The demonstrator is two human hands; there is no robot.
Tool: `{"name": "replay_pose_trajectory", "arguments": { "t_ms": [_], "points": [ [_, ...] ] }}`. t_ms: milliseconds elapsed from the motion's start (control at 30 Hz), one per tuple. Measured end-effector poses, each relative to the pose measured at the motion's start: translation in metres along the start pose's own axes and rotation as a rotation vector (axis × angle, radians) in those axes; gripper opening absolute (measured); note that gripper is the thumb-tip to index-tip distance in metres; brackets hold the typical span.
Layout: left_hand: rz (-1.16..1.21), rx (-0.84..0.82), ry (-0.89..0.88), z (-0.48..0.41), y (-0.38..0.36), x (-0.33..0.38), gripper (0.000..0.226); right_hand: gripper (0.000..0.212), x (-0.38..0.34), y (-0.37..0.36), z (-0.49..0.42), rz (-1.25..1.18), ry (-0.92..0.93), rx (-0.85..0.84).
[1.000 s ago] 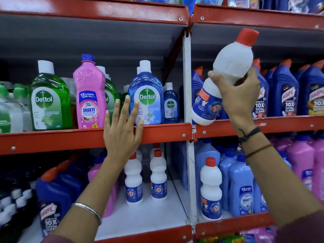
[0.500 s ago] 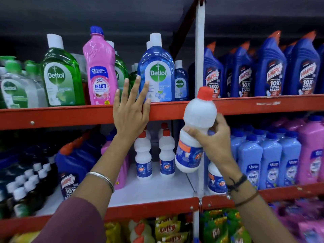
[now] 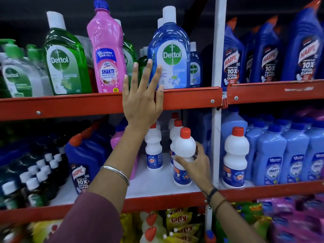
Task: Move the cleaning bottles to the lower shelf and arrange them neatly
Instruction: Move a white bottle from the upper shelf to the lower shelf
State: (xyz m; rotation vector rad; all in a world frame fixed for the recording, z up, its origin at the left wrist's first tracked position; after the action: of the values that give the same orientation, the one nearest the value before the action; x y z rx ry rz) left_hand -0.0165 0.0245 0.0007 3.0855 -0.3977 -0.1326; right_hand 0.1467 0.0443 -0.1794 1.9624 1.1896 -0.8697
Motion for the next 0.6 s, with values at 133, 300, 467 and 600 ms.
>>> {"name": "replay_pose_trajectory", "arguments": {
  "t_ms": [133, 300, 467, 600],
  "points": [
    [-0.006, 0.006, 0.003, 0.001, -0.002, 0.000, 0.047, 0.080, 0.009, -0.008, -0.008, 0.068, -0.024, 0.025],
    [-0.003, 0.003, 0.004, 0.001, -0.001, 0.001, 0.048, 0.082, 0.008, -0.016, -0.013, 0.168, -0.003, 0.016],
    [-0.009, -0.012, 0.010, 0.001, -0.002, 0.001, 0.048, 0.082, 0.008, -0.016, -0.009, 0.241, 0.038, 0.026],
    [-0.013, -0.020, 0.010, 0.001, -0.001, 0.001, 0.048, 0.073, 0.011, -0.002, -0.005, 0.356, 0.066, -0.027]
  ]
}}
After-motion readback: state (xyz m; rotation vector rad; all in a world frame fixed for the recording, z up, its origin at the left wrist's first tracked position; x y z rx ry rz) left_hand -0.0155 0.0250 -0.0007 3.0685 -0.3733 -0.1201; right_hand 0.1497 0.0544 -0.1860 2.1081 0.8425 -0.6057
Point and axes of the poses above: each hand's wrist, its own z-axis away from the middle knuckle, its own y-axis out of the back of the hand, x = y × z, the point moved 3 cm from there along -z, towards the middle knuckle, and after that the axes turned 7 degrees about z, right-handed, at the moved point
